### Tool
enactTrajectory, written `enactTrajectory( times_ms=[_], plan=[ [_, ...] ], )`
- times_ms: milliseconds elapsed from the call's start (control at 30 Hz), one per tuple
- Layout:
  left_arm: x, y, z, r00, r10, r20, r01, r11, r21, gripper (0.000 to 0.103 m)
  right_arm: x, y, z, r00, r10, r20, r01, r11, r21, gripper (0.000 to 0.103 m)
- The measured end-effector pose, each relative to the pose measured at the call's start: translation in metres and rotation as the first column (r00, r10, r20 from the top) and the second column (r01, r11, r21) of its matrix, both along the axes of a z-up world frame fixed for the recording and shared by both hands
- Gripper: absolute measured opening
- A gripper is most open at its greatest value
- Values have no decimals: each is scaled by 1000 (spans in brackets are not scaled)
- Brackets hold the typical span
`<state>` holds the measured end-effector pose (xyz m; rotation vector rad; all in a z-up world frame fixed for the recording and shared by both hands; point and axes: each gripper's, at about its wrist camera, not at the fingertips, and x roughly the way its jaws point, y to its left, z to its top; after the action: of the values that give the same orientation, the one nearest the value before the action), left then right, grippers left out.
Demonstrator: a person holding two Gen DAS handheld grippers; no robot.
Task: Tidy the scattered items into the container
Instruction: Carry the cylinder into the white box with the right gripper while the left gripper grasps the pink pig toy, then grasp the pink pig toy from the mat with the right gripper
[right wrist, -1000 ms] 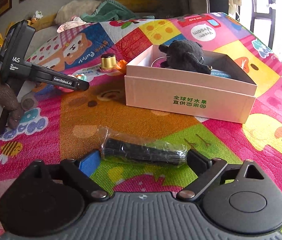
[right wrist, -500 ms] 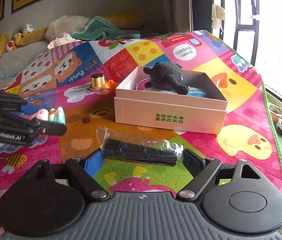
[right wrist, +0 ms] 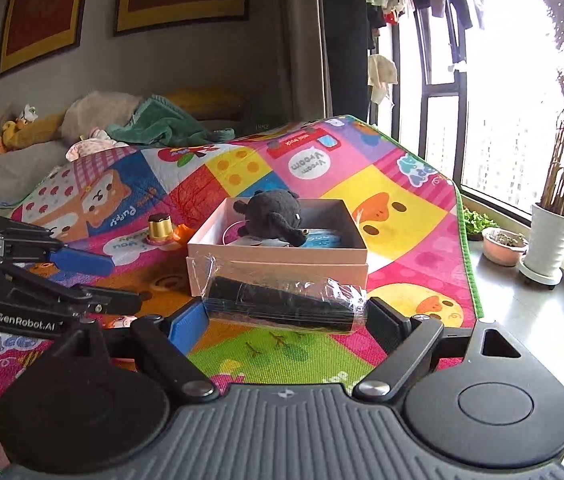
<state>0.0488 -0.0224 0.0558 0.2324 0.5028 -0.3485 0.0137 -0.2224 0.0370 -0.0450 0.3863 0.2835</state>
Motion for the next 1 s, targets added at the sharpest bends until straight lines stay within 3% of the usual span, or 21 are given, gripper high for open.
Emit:
enactTrajectory(
  times_ms=[233, 400, 500, 633, 700, 800, 900, 1000],
  plan=[
    [55, -14, 28, 999, 7, 51, -6, 1000, -9, 53, 0, -8, -10, 1000, 4, -14, -4, 1000, -3, 85],
    [76, -4, 40, 997, 60, 43, -57, 995, -77, 56, 9, -8, -13, 1000, 9, -25, -10, 1000, -25, 85],
    [66, 7, 30, 998, 70, -2, -70, 991, -114, 71, 25, -4, 1, 999, 38, 20, -37, 997, -63, 85],
    [34, 25, 4, 994, 72, -77, -83, 985, -149, 81, 70, 9, 31, 993, 64, 97, -55, 995, -87, 85],
    [17, 35, -9, 990, 70, -119, -89, 981, -170, 93, 100, 18, 44, 992, 94, 90, -90, 995, -52, 87],
    [-3, 49, -21, 984, 87, -153, -115, 977, -181, 97, 131, 33, 54, 990, 125, 57, -125, 992, -4, 94],
    [-17, 67, -29, 977, 124, -173, -154, 973, -175, 101, 123, 45, 49, 985, 161, 59, -160, 987, -19, 97],
    [-21, 83, -35, 968, 168, -186, -199, 967, -160, 102, 94, 62, 25, 970, 241, 1, -240, 967, -80, 101]
  ],
)
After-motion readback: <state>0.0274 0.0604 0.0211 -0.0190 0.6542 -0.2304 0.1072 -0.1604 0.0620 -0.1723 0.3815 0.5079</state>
